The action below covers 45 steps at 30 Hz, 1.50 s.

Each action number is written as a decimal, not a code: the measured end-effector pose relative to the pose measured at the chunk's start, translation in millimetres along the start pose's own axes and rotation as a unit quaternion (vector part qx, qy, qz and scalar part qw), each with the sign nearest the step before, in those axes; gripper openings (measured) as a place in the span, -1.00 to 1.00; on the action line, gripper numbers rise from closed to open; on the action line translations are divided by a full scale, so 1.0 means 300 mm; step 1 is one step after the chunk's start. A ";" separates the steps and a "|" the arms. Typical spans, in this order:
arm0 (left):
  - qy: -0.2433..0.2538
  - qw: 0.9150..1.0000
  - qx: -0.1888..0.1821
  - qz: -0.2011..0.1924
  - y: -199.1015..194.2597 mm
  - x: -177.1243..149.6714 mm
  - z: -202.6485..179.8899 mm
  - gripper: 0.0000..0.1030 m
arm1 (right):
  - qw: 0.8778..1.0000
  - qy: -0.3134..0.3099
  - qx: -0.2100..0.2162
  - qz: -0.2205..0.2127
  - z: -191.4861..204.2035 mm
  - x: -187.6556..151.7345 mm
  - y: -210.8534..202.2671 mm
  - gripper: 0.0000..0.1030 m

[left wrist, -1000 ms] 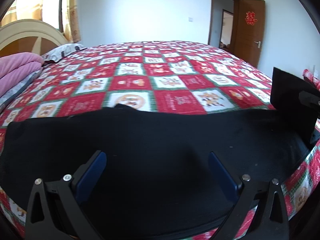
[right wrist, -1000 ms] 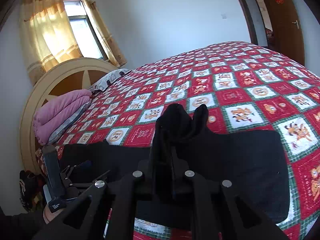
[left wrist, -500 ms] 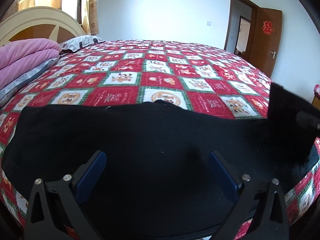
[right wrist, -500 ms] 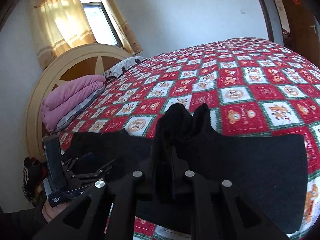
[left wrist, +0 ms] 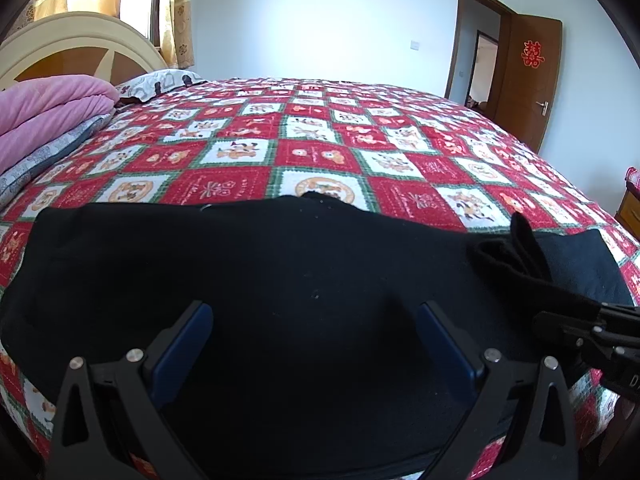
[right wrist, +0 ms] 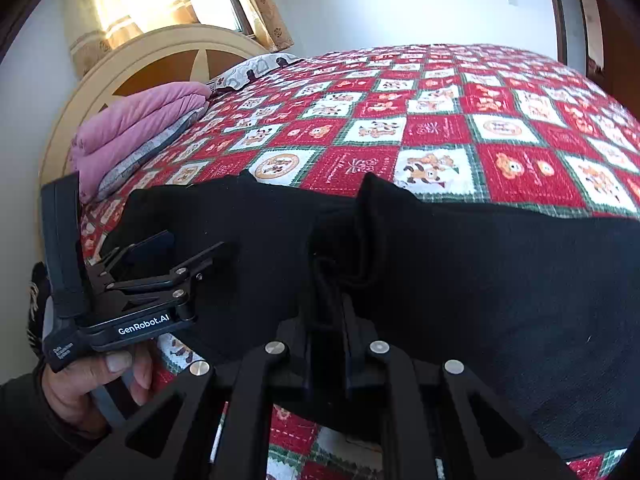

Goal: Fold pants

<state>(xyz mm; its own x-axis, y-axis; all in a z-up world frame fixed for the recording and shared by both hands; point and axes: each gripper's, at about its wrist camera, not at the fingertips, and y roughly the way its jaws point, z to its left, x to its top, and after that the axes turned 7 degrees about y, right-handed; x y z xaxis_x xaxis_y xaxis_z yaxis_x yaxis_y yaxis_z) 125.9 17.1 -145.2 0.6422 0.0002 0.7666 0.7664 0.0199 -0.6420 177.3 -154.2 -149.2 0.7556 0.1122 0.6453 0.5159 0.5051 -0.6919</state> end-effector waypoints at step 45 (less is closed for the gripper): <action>0.081 0.977 -0.194 0.023 -0.047 0.122 -0.365 -0.80 | 0.963 0.201 -0.094 -0.156 -0.471 -0.019 -0.366 -0.15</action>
<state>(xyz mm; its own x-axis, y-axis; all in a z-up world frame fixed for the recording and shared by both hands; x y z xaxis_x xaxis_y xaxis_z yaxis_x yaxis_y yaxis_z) 140.4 -92.5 -109.3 0.6468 -0.1667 0.7442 0.6643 -0.3562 -0.6571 173.4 -331.2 -122.8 0.6280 -0.3793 0.6795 0.7781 0.2933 -0.5554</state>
